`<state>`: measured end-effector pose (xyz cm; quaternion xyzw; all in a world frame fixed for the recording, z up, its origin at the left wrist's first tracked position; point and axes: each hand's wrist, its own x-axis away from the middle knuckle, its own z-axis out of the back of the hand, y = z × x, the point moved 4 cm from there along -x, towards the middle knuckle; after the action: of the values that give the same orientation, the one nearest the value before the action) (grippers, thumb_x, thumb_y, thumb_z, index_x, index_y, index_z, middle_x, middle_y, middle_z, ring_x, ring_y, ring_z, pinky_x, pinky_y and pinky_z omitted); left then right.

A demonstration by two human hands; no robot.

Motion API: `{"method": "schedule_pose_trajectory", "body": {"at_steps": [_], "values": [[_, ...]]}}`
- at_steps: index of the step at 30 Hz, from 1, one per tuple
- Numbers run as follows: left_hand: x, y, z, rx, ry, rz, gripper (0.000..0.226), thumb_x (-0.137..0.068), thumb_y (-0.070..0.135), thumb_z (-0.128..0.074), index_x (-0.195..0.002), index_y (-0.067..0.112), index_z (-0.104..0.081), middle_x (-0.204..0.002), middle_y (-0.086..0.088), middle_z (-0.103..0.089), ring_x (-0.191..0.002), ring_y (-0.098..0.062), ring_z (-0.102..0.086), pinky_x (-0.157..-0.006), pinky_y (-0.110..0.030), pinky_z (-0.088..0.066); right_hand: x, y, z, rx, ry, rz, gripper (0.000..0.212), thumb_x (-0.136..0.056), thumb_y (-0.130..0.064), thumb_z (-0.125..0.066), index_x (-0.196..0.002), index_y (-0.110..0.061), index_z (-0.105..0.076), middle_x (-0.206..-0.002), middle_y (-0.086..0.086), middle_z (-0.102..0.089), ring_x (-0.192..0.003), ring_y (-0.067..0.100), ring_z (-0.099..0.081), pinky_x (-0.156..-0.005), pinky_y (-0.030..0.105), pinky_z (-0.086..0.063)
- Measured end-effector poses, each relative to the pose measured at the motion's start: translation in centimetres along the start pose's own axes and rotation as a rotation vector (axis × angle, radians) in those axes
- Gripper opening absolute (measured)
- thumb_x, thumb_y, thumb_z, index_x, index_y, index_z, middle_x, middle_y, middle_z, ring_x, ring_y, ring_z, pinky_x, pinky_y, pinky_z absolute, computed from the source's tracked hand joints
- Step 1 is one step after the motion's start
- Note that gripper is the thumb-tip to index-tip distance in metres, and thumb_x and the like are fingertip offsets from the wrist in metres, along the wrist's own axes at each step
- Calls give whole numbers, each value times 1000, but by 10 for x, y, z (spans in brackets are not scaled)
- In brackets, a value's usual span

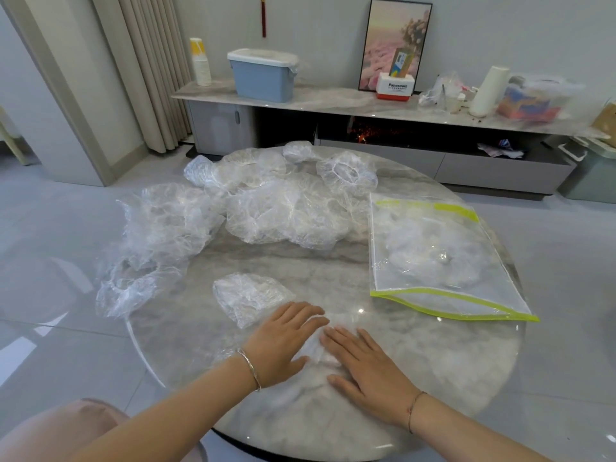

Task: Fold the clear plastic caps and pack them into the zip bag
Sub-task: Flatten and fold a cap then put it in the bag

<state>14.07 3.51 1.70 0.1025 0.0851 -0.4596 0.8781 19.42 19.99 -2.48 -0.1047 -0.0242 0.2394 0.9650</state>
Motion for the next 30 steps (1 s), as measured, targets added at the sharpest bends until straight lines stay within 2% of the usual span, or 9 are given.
{"method": "schedule_pose_trajectory", "body": {"at_steps": [4, 7, 10, 13, 15, 18, 21, 24, 30], "values": [[5, 2, 3, -52, 2, -150, 50, -73, 35, -64, -120, 25, -52, -119, 9, -56, -117, -14, -46, -107, -29, -25, -3, -1, 3, -77, 8, 17, 69, -93, -63, -14, -151, -27, -17, -157, -14, -10, -145, 3, -2, -116, 29, 7], [10, -2, -2, -54, -24, -127, 41, -82, 47, -50, -116, 26, -58, -110, 12, -61, -118, -16, -51, -109, -30, -22, -2, -1, 8, 19, 91, 30, 59, -95, -56, -36, -142, -22, -39, -148, -8, -39, -138, 8, -31, -113, 32, -13], [13, -6, -6, -30, -70, -81, 53, -80, 62, -46, -115, 25, -59, -109, 10, -60, -114, -15, -50, -107, -30, -23, -4, -3, 14, 4, 186, 51, 48, -84, -46, -52, -127, -23, -52, -126, -9, -55, -117, 7, -48, -107, 23, -21], [8, -4, -6, -30, -22, -61, 41, -73, 46, -56, -107, 25, -63, -100, 9, -62, -100, -14, -54, -99, -25, -29, -8, -5, 21, -64, 231, 11, 47, -77, -25, -50, -124, -21, -55, -115, -9, -61, -107, 5, -51, -102, 16, -22], [2, -4, -5, -1, -2, 2, 31, -71, 36, -51, -96, 27, -67, -90, 12, -64, -91, -13, -60, -91, -22, -32, -11, -6, 26, -149, 258, -44, 48, -75, -14, -46, -122, -22, -56, -109, -10, -63, -101, 7, -52, -98, 13, -23], [-2, -7, 1, 148, 28, 220, 45, -80, 46, -31, -100, 26, -67, -88, 5, -65, -91, -15, -58, -83, -19, -30, -11, 0, 33, -391, 283, -216, 36, -82, -12, -54, -114, -28, -57, -92, -9, -64, -85, 9, -53, -85, 13, -33], [0, -14, 3, 311, 28, 411, 43, -88, 52, -40, -99, 19, -66, -78, -1, -59, -79, -18, -54, -70, -21, -29, -9, 8, 34, -688, 329, -356, 16, -89, -18, -62, -100, -28, -57, -73, -6, -59, -62, 5, -50, -63, 16, -40], [3, -14, -2, 419, -32, 496, 34, -90, 49, -52, -87, 17, -64, -65, 11, -53, -67, -10, -53, -58, -16, -35, -8, 12, 32, -834, 375, -446, 7, -88, -15, -65, -84, -17, -60, -68, -1, -53, -58, 2, -42, -59, 17, -37], [1, -12, -6, 393, -91, 565, 30, -88, 34, -59, -115, 24, -56, -78, 13, -58, -81, -9, -56, -71, -16, -40, -6, 19, 32, -721, 397, -575, 18, -78, -10, -72, -80, -21, -58, -75, -10, -53, -63, 2, -49, -62, 13, -39]]}}
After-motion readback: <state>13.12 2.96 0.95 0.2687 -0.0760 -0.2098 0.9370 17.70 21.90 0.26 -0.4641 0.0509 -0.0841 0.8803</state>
